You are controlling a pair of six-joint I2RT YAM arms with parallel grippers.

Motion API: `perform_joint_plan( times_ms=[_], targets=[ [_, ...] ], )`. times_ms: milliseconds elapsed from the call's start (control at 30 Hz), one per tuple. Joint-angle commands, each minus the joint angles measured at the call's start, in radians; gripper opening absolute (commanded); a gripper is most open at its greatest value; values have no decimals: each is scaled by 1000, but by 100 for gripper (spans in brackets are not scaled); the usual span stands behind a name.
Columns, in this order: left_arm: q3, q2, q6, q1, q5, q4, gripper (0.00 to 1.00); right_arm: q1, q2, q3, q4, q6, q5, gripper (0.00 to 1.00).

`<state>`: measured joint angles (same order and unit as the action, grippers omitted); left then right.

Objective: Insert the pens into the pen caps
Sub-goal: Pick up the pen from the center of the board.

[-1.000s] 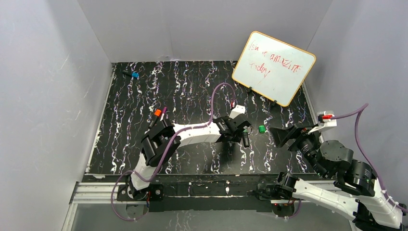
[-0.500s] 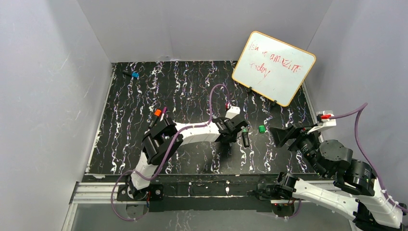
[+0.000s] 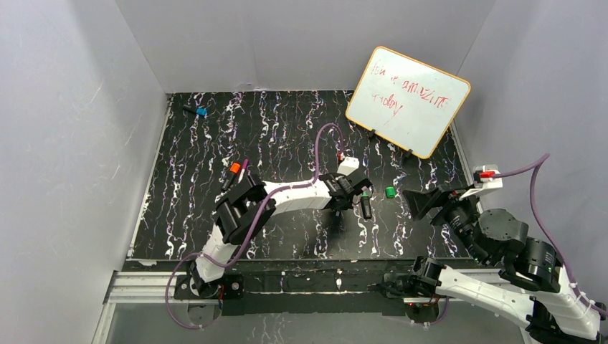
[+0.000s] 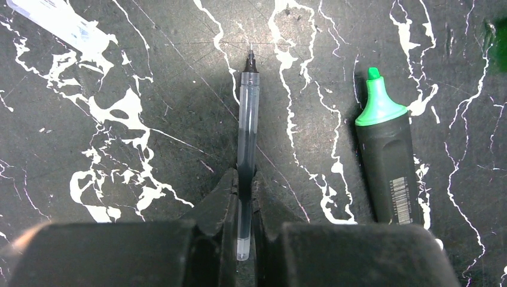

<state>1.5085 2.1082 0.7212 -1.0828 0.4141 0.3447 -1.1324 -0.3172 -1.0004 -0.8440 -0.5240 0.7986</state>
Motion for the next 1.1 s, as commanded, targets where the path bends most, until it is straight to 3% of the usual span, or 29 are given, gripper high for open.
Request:
perform_joint_plan(
  times_ms=[0, 200, 367, 500, 733, 900, 1067],
  targets=[
    [-82, 68, -9, 4, 18, 124, 0, -10, 7, 6, 8, -5, -31, 89],
    [-265, -97, -44, 27, 22, 46, 0, -10, 14, 152, 124, -46, -143, 89],
    [-472, -315, -82, 59, -19, -71, 0, -26, 84, 195, 257, -21, -135, 91],
    [-594, -514, -149, 70, -81, -195, 0, -38, -30, 218, 329, -72, -195, 91],
    [-733, -824, -274, 85, -228, -426, 0, -37, -185, 297, 708, -14, -440, 91],
    [-779, -951, -302, 112, -257, -457, 0, -36, -280, 285, 797, 15, -555, 91],
    [-855, -1074, -274, 141, -271, -543, 0, -36, -293, 305, 836, 7, -572, 91]
  ],
)
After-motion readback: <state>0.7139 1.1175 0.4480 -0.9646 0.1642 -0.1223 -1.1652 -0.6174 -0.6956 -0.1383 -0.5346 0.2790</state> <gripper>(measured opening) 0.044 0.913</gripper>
